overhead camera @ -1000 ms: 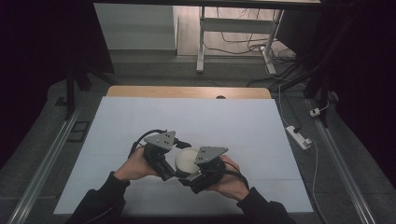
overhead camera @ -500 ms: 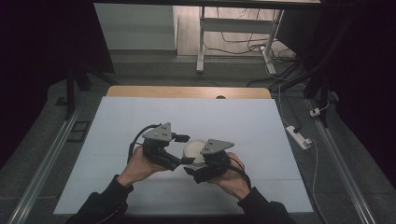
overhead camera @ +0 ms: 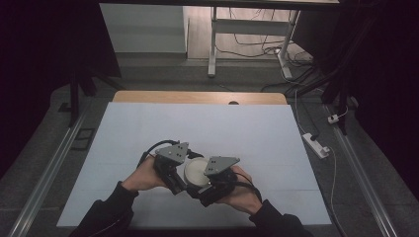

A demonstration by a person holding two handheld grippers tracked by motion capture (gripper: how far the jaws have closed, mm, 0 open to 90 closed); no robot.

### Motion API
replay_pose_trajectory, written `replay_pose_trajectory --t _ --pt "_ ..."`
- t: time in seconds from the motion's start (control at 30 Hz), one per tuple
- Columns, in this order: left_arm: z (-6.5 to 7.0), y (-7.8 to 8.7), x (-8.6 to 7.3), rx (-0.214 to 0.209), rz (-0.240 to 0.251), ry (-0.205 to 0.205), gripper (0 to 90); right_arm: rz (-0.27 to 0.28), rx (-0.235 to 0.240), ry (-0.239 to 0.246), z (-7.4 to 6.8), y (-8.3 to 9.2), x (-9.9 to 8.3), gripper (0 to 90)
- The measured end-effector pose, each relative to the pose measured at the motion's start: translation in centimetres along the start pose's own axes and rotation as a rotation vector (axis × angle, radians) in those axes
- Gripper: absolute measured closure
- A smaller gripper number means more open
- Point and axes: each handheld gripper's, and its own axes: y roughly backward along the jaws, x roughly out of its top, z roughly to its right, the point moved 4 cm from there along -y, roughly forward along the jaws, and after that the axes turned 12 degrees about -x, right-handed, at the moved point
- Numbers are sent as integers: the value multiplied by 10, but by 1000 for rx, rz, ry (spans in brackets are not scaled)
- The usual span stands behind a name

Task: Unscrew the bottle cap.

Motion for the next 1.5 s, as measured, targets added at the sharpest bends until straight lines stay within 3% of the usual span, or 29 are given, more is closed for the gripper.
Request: replay_pose_trajectory --t 0.13,0.27,0.33,0.43,0.5,0.57,0.8,0.97,1.5 --pt "-6 -4 1 62 19 72 77 -14 -40 -41 7 -1 -2 60" --pt "-8 -11 7 176 39 194 78 -33 -109 -90 15 -2 -4 60" --pt "-8 -13 9 209 57 222 78 -40 -142 -96 19 -2 -5 60" --pt "-8 -12 10 194 73 206 71 -35 -140 -103 20 -1 -5 60" --pt "-8 -7 9 142 86 186 39 -21 -126 -92 18 1 -3 60" --pt "-7 -2 9 117 90 159 28 -16 -114 -82 17 1 -3 60" --pt "-2 0 7 43 36 78 50 3 -51 -40 7 1 0 60" --pt "0 -3 7 52 1 54 74 5 -38 -29 3 1 0 60" --pt "1 -1 12 83 38 85 80 -5 -54 -26 6 0 -2 60"
